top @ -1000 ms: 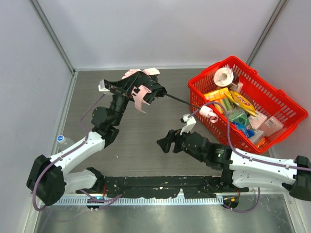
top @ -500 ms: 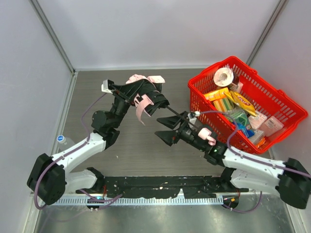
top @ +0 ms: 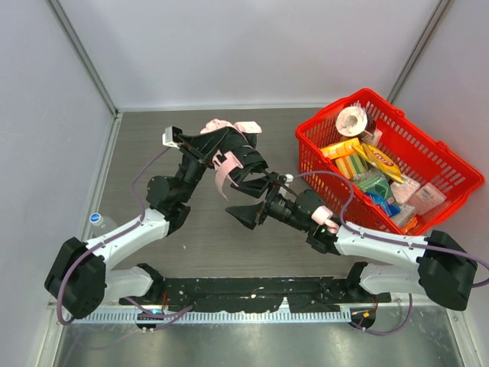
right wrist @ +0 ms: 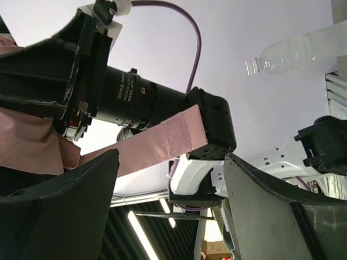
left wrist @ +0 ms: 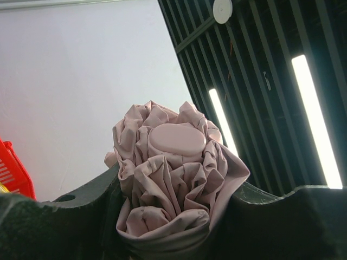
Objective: Put away the umbrella
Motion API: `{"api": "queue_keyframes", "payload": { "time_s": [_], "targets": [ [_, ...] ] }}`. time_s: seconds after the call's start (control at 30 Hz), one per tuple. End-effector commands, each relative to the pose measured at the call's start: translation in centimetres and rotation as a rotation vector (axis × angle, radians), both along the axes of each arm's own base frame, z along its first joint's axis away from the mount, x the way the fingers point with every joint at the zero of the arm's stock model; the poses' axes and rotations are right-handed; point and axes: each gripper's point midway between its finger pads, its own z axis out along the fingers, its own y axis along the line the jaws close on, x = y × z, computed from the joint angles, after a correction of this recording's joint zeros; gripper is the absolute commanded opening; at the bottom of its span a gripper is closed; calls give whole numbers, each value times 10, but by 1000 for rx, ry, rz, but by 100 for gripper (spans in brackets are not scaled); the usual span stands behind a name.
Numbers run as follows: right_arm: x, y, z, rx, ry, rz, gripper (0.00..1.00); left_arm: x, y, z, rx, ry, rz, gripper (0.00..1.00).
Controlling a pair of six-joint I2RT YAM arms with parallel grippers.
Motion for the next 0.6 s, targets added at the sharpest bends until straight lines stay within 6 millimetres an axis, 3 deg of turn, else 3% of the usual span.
{"api": "queue_keyframes", "payload": {
  "time_s": [0.0, 0.23, 0.37, 0.57],
  "targets": [
    [-4, 13, 27, 115, 143, 54, 81, -17, 9, 29, -95, -93, -28, 0],
    [-5, 24, 32, 152, 165, 69, 73, -19, 3, 24, -110, -78, -53, 0],
    [1, 20, 30, 161, 179, 30, 69, -22, 3, 21, -111, -72, -60, 0],
    [8, 9, 29, 204, 212, -20, 70, -22, 2, 14, -100, -59, -61, 0]
  ]
}}
